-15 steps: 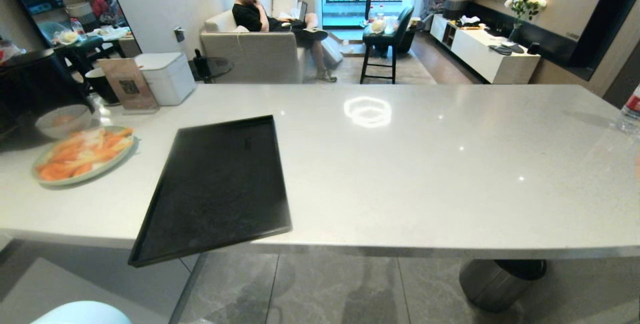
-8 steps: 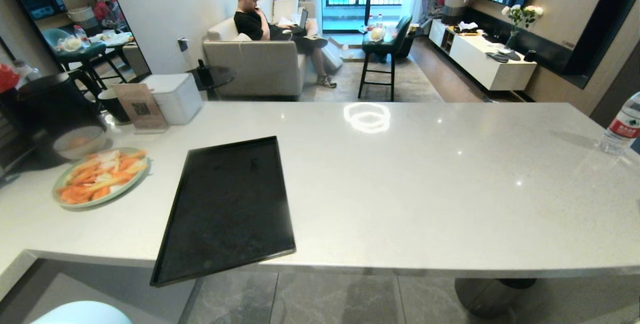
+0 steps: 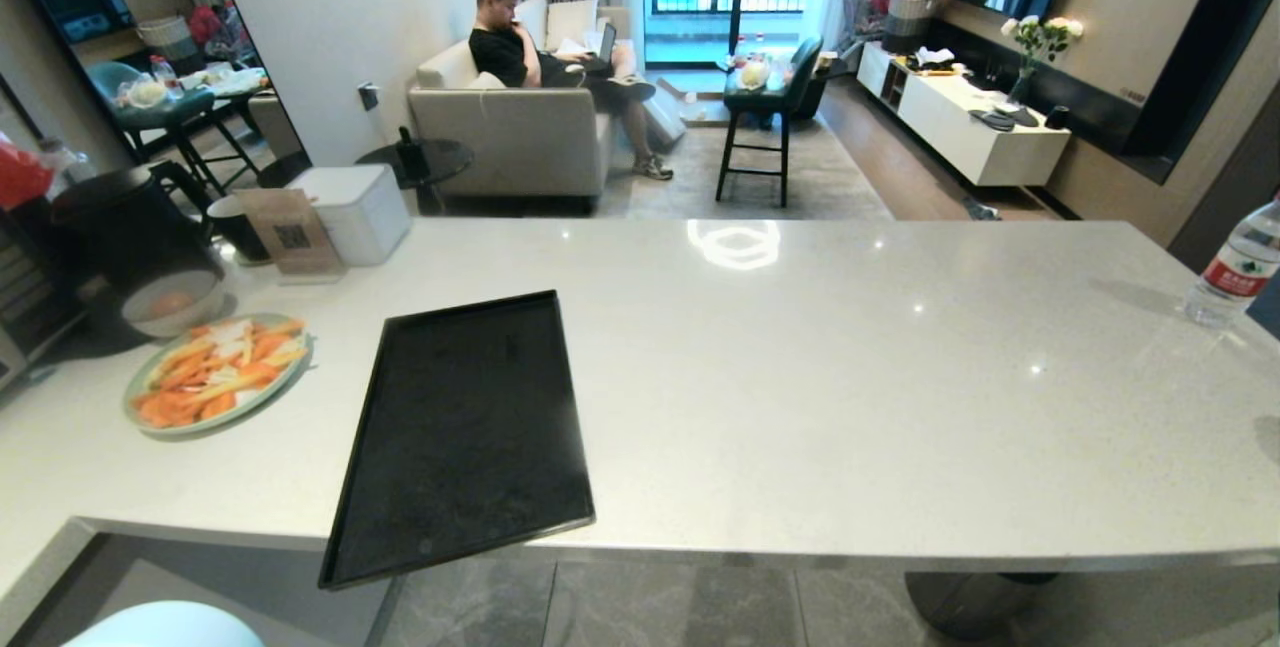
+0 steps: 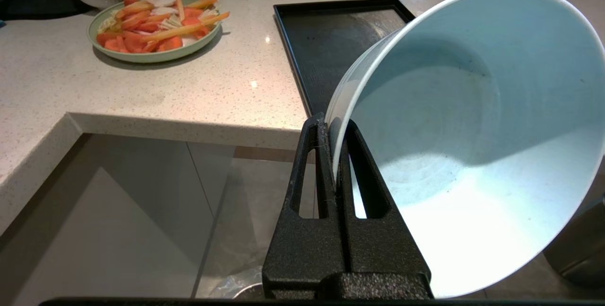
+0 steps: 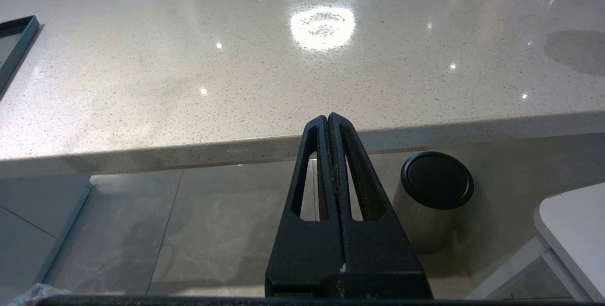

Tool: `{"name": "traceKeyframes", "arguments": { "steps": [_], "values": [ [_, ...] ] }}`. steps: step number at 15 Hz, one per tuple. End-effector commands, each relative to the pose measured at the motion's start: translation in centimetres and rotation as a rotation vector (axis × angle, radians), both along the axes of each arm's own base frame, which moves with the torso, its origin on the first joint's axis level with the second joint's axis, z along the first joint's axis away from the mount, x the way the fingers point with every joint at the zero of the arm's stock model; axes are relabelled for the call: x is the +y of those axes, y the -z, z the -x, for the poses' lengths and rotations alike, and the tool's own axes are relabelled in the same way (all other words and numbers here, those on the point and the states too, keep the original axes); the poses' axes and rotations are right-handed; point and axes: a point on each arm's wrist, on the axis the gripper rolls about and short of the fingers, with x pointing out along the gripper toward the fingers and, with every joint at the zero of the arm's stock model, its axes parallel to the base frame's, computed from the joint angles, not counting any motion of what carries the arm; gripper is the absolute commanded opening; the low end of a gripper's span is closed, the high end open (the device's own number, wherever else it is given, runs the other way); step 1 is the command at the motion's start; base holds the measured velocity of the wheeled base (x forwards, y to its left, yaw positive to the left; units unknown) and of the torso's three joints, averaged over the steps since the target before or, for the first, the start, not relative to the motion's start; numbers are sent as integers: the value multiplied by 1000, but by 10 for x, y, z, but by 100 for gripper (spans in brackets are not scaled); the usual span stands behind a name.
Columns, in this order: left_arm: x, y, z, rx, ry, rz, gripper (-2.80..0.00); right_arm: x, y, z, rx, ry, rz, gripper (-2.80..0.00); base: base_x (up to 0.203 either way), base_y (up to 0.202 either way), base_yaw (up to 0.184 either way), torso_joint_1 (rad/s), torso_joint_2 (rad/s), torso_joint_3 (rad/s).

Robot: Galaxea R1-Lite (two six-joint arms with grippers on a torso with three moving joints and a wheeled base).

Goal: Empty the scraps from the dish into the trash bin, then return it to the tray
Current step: Put the bowl back to the table

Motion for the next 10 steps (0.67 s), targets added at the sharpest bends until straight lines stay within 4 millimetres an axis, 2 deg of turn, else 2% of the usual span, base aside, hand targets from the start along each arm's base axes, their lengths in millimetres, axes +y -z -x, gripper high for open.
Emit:
{"name": "traceKeyframes", "arguments": {
  "steps": [1, 10],
  "values": [
    [0, 0, 0, -2, -1, 1, -280, 0, 0, 0, -1, 0, -1, -280, 0, 0, 0, 0, 0, 0],
    [0, 0, 0, -2, -1, 1, -280, 0, 0, 0, -2, 0, -1, -280, 0, 0, 0, 0, 0, 0]
  ]
}}
